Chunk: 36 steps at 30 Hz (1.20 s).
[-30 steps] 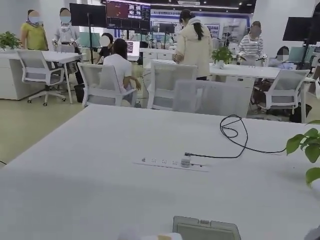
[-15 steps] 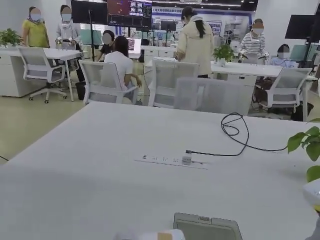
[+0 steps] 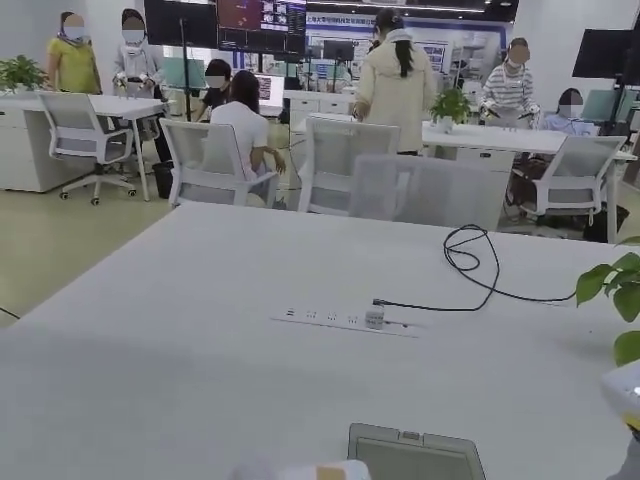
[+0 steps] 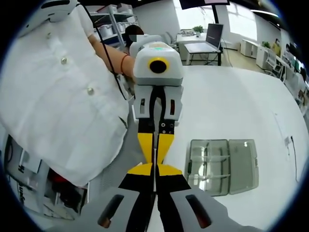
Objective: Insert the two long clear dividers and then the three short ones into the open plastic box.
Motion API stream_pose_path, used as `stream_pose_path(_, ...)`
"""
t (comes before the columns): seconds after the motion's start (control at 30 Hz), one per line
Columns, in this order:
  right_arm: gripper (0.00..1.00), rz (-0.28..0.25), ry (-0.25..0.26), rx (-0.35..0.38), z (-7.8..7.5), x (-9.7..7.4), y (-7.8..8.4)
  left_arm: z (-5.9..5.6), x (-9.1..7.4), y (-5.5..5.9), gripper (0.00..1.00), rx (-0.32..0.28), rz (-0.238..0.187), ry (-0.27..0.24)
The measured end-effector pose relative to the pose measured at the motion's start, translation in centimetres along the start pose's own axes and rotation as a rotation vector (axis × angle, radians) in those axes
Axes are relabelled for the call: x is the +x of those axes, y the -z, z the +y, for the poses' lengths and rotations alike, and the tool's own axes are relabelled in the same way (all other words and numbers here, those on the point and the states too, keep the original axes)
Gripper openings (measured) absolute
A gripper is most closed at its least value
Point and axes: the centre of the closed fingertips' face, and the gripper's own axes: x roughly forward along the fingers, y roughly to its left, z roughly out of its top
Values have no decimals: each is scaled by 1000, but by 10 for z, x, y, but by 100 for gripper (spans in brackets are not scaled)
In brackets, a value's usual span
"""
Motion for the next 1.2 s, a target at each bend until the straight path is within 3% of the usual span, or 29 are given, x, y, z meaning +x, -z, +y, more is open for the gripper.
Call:
stream_pose_path(0.33, 3, -2, 24, 0, -4, -3, 0, 4, -5, 5, 9, -21, 8, -33)
stream_pose_path(0.67, 3, 0, 72, 12, -15, -9, 3, 16, -14, 14, 20, -24, 36, -97)
stream_pose_path(1.0, 3, 26, 126, 28, -31, -13, 14, 36, -33, 26, 44, -40, 53, -200)
stream_pose_path(1.2, 3, 38, 145, 32, -40, -16, 19, 44, -43, 34, 54, -42, 67, -239)
